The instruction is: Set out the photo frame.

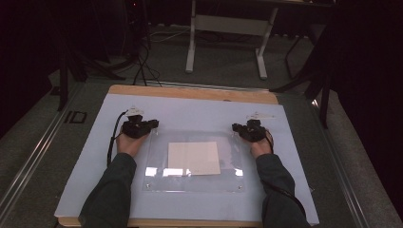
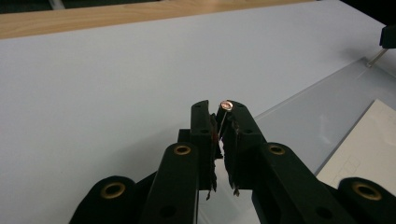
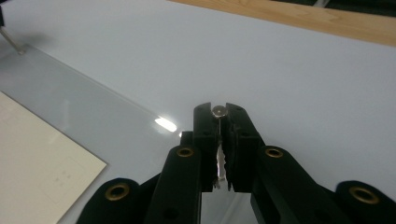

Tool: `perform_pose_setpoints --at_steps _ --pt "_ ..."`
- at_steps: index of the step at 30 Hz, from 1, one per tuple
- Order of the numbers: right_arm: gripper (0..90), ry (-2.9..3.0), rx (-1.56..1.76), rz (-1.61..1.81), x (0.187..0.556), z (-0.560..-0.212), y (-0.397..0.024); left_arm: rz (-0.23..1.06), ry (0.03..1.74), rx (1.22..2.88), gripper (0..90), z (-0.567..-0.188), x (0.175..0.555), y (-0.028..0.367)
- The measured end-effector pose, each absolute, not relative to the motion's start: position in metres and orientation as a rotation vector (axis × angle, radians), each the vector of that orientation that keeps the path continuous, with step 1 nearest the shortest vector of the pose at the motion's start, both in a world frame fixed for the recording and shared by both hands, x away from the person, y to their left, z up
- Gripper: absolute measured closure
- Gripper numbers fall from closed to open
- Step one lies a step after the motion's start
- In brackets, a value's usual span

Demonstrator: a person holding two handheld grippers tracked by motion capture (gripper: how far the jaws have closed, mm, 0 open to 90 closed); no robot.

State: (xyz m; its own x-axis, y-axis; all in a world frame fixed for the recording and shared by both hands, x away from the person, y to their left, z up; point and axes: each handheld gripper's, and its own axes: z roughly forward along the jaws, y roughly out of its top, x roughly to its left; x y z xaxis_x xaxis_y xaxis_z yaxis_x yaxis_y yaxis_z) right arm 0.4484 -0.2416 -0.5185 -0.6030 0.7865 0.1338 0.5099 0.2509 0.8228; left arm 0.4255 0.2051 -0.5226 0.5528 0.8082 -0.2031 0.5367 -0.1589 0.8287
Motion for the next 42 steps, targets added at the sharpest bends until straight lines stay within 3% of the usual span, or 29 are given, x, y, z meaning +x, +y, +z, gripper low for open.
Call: perform_pose_setpoints --at_steps 12,32,35,42 --pt "84.3 2.267 1.311 1.319 0.464 -0.517 -0.245 0.21 1.205 1.884 83.1 -0.528 0.448 0.202" --pt "84.3 2.286 1.4 1.276 0.477 -0.512 -0.242 0.098 1.308 1.794 83.4 -0.531 0.462 0.204" --pt "83.1 2.282 1.368 1.24 0.475 -0.511 -0.24 0.089 1.318 1.785 83.3 -0.531 0.463 0.204" --pt "70.6 2.245 1.304 1.159 0.459 -0.507 -0.243 0.083 1.338 1.771 83.4 -0.532 0.465 0.204"
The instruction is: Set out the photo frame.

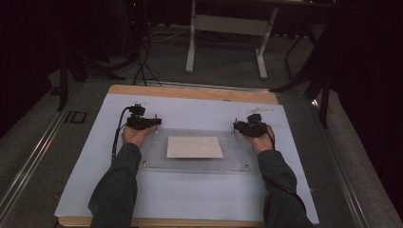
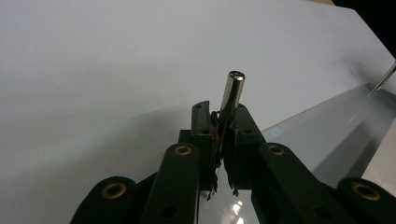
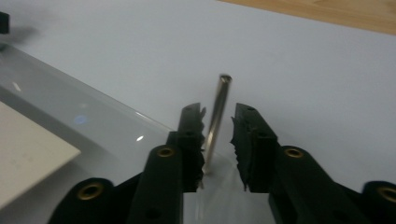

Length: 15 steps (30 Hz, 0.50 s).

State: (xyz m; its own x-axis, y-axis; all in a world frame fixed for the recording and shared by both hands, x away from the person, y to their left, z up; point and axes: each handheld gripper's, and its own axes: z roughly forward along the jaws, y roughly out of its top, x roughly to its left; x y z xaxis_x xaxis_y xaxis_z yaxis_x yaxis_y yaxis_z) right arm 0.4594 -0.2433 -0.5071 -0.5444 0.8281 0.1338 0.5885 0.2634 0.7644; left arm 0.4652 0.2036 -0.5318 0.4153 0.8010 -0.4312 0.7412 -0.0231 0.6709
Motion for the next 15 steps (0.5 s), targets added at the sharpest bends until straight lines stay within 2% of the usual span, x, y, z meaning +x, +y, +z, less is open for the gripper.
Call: perform_pose_setpoints --at_steps 3,7,15 --pt "67.5 2.227 1.274 1.167 0.45 -0.508 -0.248 0.096 1.333 1.777 83.4 -0.532 0.465 0.203" --pt "73.5 2.224 1.222 1.177 0.436 -0.509 -0.255 0.097 1.337 1.773 83.5 -0.532 0.465 0.203" --pt "69.9 2.243 1.182 1.115 0.416 -0.516 -0.265 0.1 1.36 1.749 83.4 -0.533 0.467 0.202"
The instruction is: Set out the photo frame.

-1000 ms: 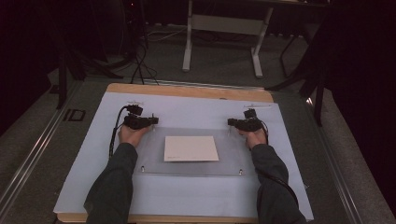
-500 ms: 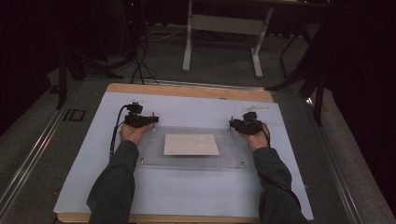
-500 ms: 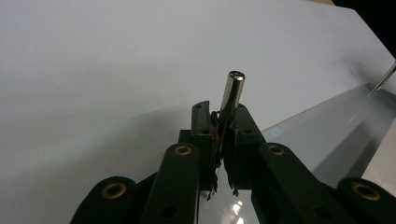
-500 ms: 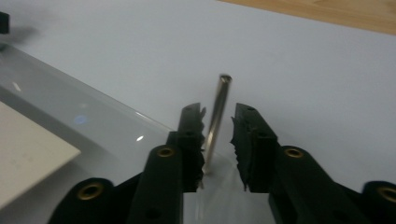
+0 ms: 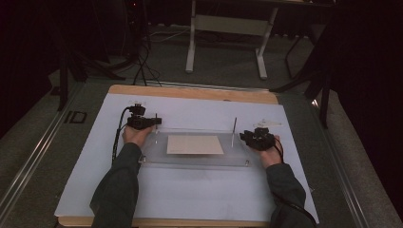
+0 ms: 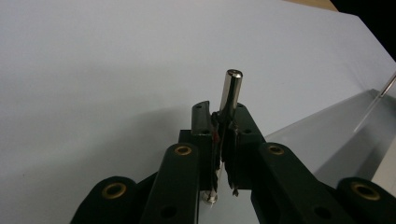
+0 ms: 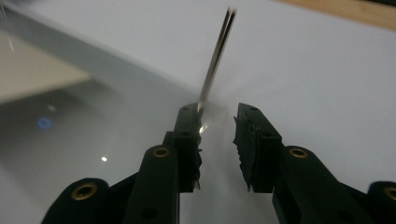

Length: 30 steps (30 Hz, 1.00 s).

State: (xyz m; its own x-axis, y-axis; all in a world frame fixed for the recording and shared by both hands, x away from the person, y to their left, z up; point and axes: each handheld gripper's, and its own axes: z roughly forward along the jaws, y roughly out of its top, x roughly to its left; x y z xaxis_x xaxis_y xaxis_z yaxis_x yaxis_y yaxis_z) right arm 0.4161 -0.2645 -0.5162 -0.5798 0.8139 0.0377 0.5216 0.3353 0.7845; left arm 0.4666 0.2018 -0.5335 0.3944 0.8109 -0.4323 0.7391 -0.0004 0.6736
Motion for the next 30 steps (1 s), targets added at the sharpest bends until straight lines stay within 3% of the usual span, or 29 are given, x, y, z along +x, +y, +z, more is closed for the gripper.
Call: perform_pose_setpoints --at_steps 12,18,30 --pt "61.8 2.34 1.083 0.972 0.41 -0.532 -0.263 0.097 1.378 1.721 83.5 -0.536 0.469 0.201" --pt "46.6 2.317 0.938 1.116 0.404 -0.525 -0.254 0.092 1.379 1.721 83.4 -0.536 0.47 0.201" --pt "45.8 2.265 0.735 1.277 0.394 -0.52 -0.254 0.079 1.386 1.713 83.5 -0.537 0.472 0.202"
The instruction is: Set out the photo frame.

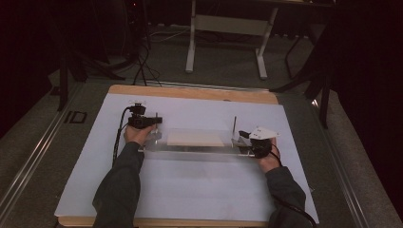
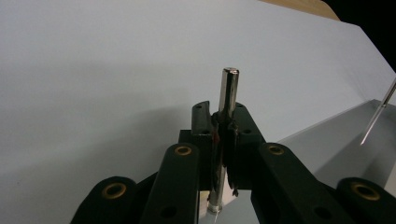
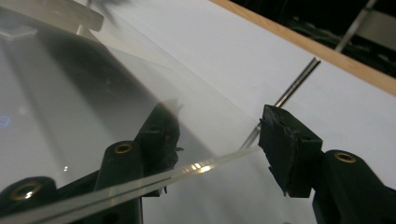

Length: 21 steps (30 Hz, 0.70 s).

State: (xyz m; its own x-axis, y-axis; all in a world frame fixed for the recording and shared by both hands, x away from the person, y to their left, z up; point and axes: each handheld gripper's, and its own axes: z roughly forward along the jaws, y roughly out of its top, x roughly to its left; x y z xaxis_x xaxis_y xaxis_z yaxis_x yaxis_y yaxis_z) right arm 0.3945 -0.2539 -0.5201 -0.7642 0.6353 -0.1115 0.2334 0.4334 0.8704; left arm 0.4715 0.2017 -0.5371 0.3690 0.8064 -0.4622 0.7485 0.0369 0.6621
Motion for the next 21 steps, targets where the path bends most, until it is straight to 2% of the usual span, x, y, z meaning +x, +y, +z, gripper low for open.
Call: perform_pose_setpoints --at_steps 21 --pt "48.1 2.286 0.713 1.315 0.3932 -0.5178 -0.2502 0.074 1.367 1.722 80.0 -0.5349 0.47 0.2049"
